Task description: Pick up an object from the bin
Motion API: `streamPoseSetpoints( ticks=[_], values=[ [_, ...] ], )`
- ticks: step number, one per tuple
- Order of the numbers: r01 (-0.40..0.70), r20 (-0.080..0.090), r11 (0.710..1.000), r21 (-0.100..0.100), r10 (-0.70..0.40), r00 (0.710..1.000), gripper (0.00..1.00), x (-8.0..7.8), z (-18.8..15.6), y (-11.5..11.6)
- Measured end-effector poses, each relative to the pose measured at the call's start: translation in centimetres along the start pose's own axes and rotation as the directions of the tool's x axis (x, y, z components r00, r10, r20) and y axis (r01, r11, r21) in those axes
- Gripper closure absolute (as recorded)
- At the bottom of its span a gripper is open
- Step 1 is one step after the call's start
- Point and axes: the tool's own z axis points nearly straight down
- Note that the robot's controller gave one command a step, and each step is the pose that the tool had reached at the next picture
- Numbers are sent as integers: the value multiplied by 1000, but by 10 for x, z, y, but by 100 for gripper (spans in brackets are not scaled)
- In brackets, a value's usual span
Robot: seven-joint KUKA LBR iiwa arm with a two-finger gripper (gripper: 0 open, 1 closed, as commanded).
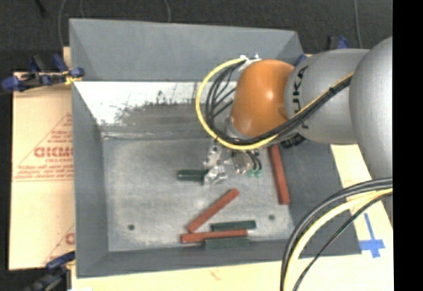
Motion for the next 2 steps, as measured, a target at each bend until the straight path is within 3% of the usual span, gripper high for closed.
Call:
streamPoseSetpoints(
  ticks=[1,2],
  values=[
    [-1,0,1000,0,1,1000,100,0,0,0],
    [-6,5,1000,7,6,1000,100,-11,-133,7]
  ],
)
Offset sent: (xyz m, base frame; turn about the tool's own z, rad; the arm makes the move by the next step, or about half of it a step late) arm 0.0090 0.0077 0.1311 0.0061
